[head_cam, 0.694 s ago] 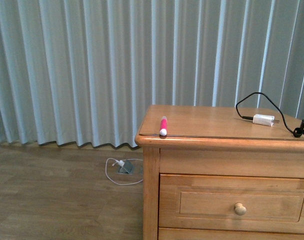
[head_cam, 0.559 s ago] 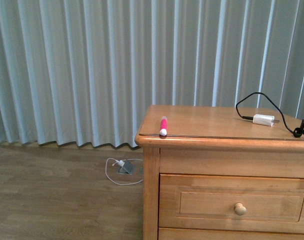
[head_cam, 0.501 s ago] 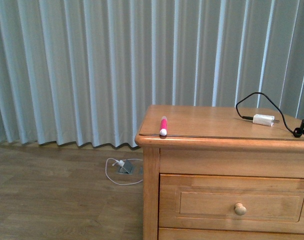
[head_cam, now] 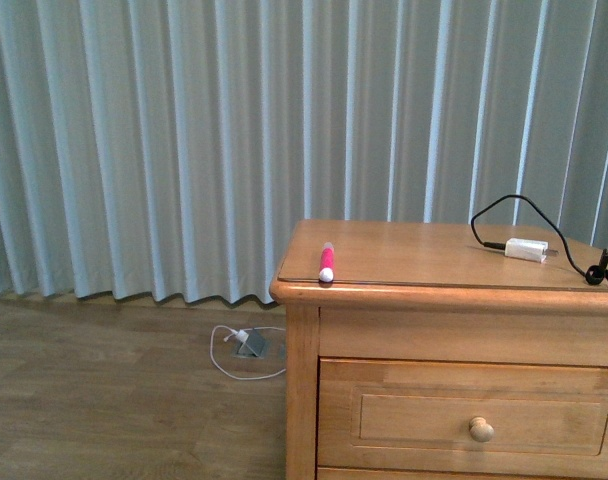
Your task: Place pink marker in drawer with both arms
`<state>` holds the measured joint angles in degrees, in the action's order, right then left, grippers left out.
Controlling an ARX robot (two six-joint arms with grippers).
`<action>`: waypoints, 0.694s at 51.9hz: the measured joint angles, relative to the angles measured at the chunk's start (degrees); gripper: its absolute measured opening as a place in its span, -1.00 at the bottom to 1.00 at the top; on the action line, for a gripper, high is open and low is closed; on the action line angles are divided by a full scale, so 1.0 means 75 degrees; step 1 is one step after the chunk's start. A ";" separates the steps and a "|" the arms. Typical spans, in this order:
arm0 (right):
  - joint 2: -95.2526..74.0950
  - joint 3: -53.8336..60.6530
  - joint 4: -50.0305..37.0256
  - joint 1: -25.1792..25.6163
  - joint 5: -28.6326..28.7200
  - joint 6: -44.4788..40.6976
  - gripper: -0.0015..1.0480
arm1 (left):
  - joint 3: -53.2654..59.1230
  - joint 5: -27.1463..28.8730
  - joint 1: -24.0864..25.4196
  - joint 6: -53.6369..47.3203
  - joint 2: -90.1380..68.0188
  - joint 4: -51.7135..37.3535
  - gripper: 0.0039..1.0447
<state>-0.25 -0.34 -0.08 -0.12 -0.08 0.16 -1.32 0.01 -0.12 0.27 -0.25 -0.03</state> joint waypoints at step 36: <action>-0.2958 -0.1026 0.0455 0.0192 0.0828 0.0866 0.84 | 0.0000 0.0000 0.0000 -0.0003 0.0000 0.0000 0.89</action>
<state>-22.44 -8.03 3.33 1.32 6.13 6.66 -1.32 0.01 -0.12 0.25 -0.25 -0.03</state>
